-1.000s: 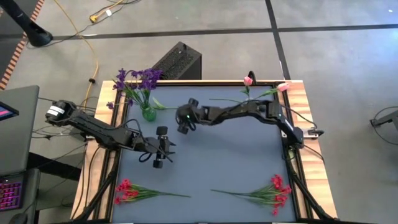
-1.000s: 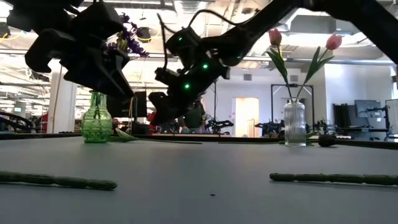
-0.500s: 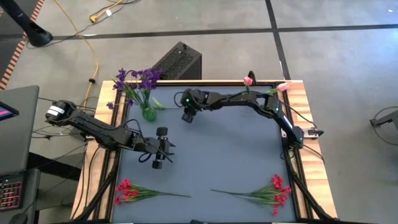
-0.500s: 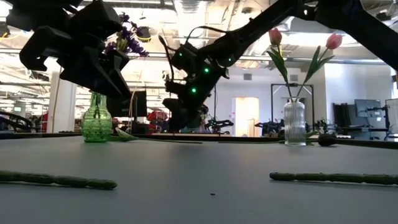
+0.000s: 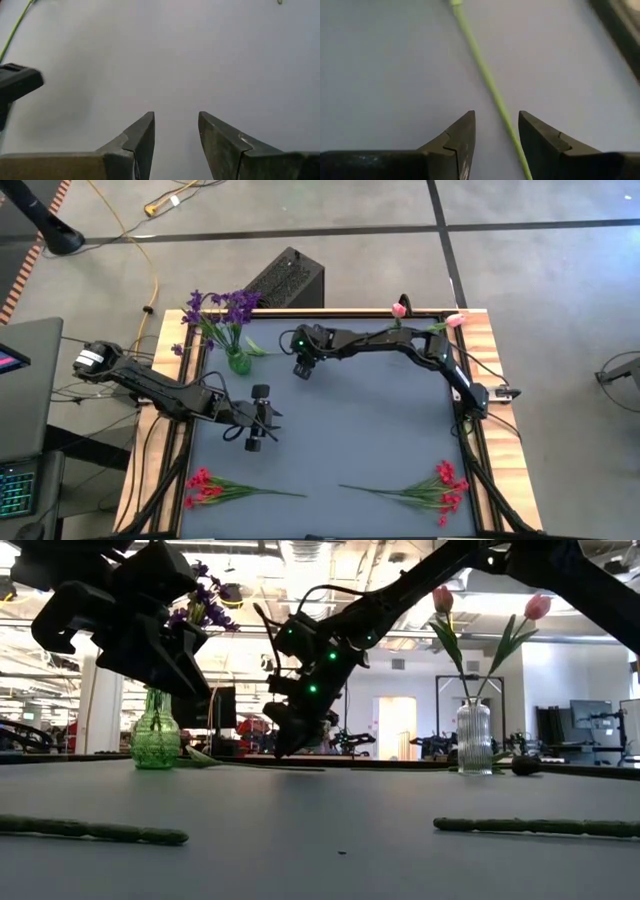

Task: Sort flowers into vase by color
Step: Put the left black flower into the green vase

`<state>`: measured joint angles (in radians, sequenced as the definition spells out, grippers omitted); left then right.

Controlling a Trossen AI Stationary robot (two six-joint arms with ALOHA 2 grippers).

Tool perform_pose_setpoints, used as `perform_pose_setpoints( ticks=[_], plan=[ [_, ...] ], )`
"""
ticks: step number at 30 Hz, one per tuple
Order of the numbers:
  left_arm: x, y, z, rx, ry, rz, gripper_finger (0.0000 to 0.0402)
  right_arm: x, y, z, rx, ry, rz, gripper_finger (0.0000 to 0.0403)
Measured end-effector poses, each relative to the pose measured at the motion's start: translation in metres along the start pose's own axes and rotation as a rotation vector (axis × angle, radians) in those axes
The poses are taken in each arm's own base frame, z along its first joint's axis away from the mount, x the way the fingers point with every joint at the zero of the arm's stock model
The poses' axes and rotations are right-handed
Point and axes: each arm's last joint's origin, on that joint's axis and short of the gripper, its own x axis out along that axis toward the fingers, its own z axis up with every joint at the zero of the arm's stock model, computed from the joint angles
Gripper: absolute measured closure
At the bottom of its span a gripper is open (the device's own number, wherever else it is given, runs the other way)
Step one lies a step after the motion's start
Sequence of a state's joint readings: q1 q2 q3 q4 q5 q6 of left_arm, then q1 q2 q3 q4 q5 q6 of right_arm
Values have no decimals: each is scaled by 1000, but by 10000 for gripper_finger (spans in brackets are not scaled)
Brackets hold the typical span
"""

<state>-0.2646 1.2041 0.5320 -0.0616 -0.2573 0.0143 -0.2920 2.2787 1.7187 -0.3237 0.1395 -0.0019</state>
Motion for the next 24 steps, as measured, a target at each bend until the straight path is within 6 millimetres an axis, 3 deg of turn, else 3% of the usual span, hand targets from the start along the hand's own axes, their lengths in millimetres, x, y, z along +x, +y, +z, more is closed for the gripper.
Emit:
perform_pose_setpoints(
  ticks=[5,9,13,24],
  plan=[
    [0,0,0,-1,-2,0,260,-12,20,4,-108,-17,57,230],
    [0,0,1,-4,-11,0,260,-36,44,11,-174,-35,95,230],
    [0,-1,1,-13,-10,-17,260,-65,75,6,-219,46,142,230],
    [-1,-2,10,-49,-103,-81,260,-160,175,-40,-378,305,256,230]
  ],
)
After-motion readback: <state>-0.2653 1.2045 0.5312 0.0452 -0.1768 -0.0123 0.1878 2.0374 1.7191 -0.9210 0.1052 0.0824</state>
